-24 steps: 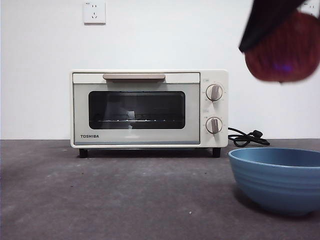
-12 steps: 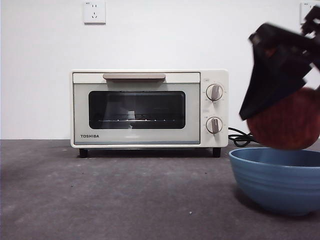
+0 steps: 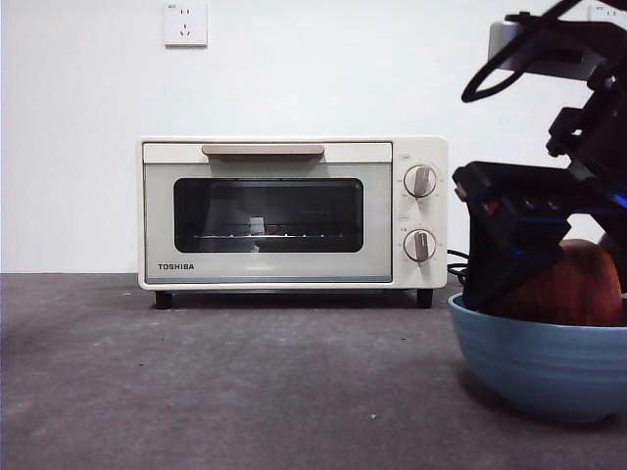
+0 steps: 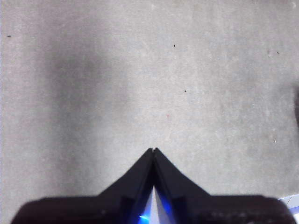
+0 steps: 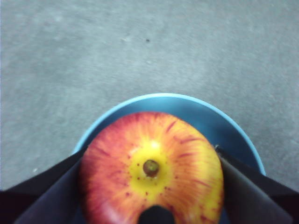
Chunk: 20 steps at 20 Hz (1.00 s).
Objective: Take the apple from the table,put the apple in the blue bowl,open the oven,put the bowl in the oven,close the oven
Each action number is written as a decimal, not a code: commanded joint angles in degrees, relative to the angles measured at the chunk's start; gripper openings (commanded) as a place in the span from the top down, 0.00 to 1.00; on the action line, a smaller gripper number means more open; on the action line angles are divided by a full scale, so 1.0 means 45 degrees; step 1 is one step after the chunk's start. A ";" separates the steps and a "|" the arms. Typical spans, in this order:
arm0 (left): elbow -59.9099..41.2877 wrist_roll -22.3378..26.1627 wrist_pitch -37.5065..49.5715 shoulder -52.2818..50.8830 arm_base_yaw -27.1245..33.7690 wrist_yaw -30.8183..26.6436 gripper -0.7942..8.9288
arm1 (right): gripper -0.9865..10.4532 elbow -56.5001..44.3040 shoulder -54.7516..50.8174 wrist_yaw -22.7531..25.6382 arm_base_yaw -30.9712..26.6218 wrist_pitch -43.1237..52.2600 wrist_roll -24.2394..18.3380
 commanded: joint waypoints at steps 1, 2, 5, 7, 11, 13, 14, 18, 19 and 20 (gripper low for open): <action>0.0044 0.0199 0.0083 -0.0005 -0.0034 0.0019 0.92 | 0.92 -0.0107 0.0044 -0.0039 -0.0311 0.0175 0.0452; 0.0044 0.0228 0.0078 -0.0005 -0.0029 0.0019 0.92 | 0.92 -0.0107 0.0044 -0.0165 -0.0398 0.0170 0.0447; 0.0044 0.0253 0.0083 -0.0005 -0.0029 0.0019 0.92 | 0.91 -0.0107 0.0044 -0.0534 -0.0423 0.0170 0.0432; 0.0044 0.0257 0.0087 0.0019 -0.0029 0.0019 0.92 | 0.88 -0.0107 0.0044 -0.0573 -0.0423 0.0165 0.0442; 0.0044 0.0257 0.0087 0.0029 -0.0034 0.0019 0.92 | 0.69 -0.0107 0.0044 -0.0568 -0.0423 0.0068 0.0432; 0.0044 0.0257 0.0102 0.0029 -0.0034 0.0097 0.92 | 0.65 -0.0107 0.0044 -0.0559 -0.0423 -0.0024 0.0379; 0.0044 0.0287 0.0180 0.0039 -0.0034 0.0296 0.92 | 0.61 -0.0107 0.0044 -0.0534 -0.0423 -0.0063 0.0379; 0.0044 0.0262 0.0743 0.0083 -0.0034 0.0899 0.92 | 0.60 -0.0107 0.0034 -0.0466 -0.0423 -0.0078 0.0345; 0.0044 0.0219 0.0797 0.0087 -0.0034 0.0947 0.92 | 0.60 -0.0107 0.0034 -0.0461 -0.0423 -0.0083 0.0345; 0.0044 0.0209 0.0826 0.0117 -0.0034 0.0967 0.92 | 0.60 -0.0102 0.0034 -0.0461 -0.0423 -0.0107 0.0345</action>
